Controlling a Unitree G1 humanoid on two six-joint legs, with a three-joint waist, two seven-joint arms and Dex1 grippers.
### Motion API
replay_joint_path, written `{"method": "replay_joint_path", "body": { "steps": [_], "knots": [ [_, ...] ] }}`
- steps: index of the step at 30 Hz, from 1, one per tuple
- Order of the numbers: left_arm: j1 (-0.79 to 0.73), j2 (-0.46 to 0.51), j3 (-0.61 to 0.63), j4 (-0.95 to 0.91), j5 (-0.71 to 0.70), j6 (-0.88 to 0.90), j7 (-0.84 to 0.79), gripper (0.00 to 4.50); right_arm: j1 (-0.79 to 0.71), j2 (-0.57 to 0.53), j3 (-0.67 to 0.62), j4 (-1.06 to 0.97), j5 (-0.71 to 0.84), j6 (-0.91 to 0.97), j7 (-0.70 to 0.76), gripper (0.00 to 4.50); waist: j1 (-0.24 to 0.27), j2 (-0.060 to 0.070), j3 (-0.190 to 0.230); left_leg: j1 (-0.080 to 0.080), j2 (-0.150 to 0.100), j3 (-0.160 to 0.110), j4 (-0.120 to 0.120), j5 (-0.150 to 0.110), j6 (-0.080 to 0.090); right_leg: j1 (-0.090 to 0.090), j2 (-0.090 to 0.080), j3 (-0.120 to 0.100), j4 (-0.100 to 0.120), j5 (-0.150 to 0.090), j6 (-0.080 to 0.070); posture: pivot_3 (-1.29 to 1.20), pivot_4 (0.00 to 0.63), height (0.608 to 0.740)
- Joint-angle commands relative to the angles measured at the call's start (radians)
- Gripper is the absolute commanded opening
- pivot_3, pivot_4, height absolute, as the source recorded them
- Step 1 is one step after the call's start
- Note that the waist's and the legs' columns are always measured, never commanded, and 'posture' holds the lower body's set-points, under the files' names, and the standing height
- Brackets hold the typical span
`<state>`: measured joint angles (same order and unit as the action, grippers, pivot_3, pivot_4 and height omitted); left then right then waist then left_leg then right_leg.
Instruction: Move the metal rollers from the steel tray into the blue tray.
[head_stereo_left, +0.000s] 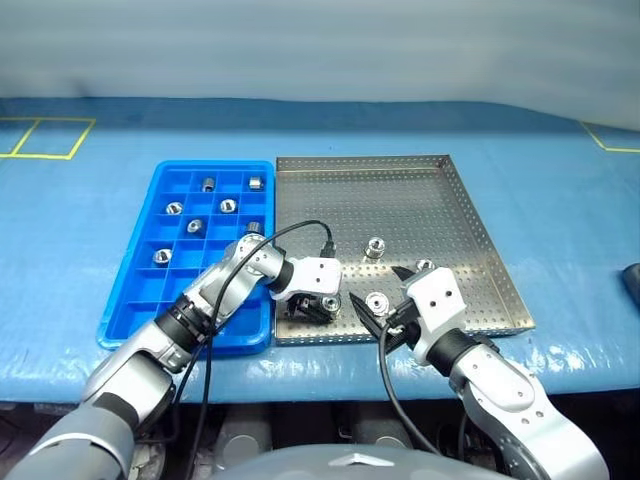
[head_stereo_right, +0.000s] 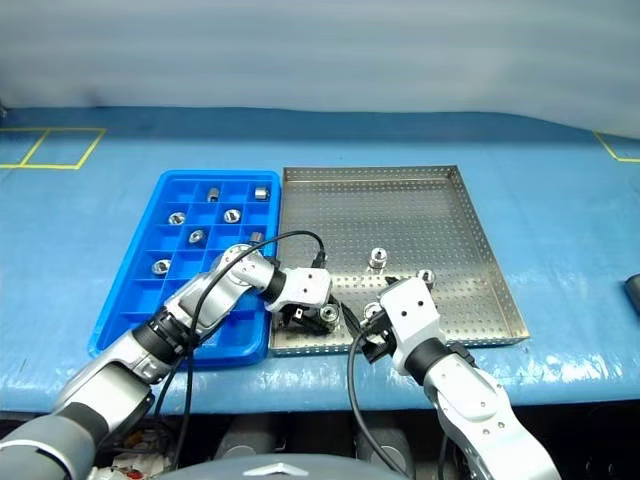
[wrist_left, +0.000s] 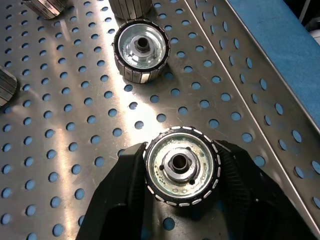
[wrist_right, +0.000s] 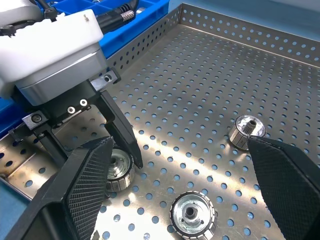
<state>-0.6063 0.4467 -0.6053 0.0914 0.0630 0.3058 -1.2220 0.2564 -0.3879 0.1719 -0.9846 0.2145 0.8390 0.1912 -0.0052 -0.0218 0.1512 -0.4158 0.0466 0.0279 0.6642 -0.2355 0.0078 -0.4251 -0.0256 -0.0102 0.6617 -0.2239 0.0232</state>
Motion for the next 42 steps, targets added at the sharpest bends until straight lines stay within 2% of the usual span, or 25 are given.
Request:
{"method": "replay_joint_path", "body": {
  "steps": [1,6,10,14,19,22,30,42],
  "knots": [
    [0.019,0.025,0.070,-0.108,-0.044,0.050,0.009,1.70,-0.025,-0.001,0.004,-0.005,0.005,-0.014,0.013,4.50,0.000,0.000,0.000,0.000,0.000,-0.001,0.000,0.000,0.000,0.000,0.000,0.000,0.000,0.000,0.000,0.05,0.150,0.740],
    [0.075,0.005,0.252,-0.223,-0.130,0.186,0.147,1.70,-0.078,-0.013,0.011,0.015,0.020,-0.015,0.051,4.50,0.008,0.000,0.000,0.000,0.000,-0.002,0.001,0.000,0.000,0.000,0.000,0.000,0.000,0.000,0.000,0.10,0.150,0.740],
    [0.152,-0.084,0.461,-0.349,-0.190,0.312,0.379,1.70,-0.144,-0.034,0.034,0.054,0.034,-0.018,0.104,4.50,0.022,0.000,0.000,0.000,0.000,-0.002,0.000,0.000,0.000,0.001,0.000,0.000,0.000,0.001,0.002,0.14,0.150,0.740],
    [0.256,-0.156,0.595,-0.491,-0.170,0.359,0.601,1.70,-0.240,-0.054,0.073,0.110,0.053,-0.031,0.170,4.50,0.038,0.000,0.000,0.000,0.000,-0.003,0.000,0.000,0.000,0.001,0.000,-0.001,0.000,0.004,0.007,0.24,0.150,0.740],
    [0.455,-0.133,0.670,-0.669,-0.133,0.411,0.736,1.70,-0.393,-0.071,0.152,0.215,0.063,-0.064,0.285,4.50,0.065,-0.001,0.001,0.001,0.000,-0.004,-0.001,0.000,0.000,0.001,0.000,-0.001,0.000,0.004,0.007,0.33,0.150,0.740],
    [0.523,-0.136,0.722,-0.714,-0.145,0.427,0.796,1.70,-0.444,-0.078,0.184,0.259,0.064,-0.090,0.336,4.50,0.102,-0.002,0.001,0.001,0.000,-0.005,-0.002,0.000,0.000,0.001,0.000,-0.003,-0.001,0.004,0.006,0.38,0.150,0.740],
    [0.653,-0.147,0.751,-0.783,-0.168,0.455,0.883,1.70,-0.540,-0.053,0.268,0.352,0.049,-0.145,0.415,4.50,0.187,-0.002,0.001,0.000,-0.001,-0.005,-0.001,0.000,0.000,0.002,-0.002,-0.004,-0.002,0.001,0.001,0.46,0.150,0.740],
    [0.608,-0.107,0.654,-0.686,-0.178,0.452,0.878,1.70,-0.523,-0.031,0.281,0.343,0.043,-0.142,0.408,4.50,0.286,-0.002,0.001,-0.002,0.000,-0.002,-0.001,0.000,0.000,-0.001,-0.001,-0.006,-0.002,0.000,0.000,0.44,0.150,0.740]
  ]
}}
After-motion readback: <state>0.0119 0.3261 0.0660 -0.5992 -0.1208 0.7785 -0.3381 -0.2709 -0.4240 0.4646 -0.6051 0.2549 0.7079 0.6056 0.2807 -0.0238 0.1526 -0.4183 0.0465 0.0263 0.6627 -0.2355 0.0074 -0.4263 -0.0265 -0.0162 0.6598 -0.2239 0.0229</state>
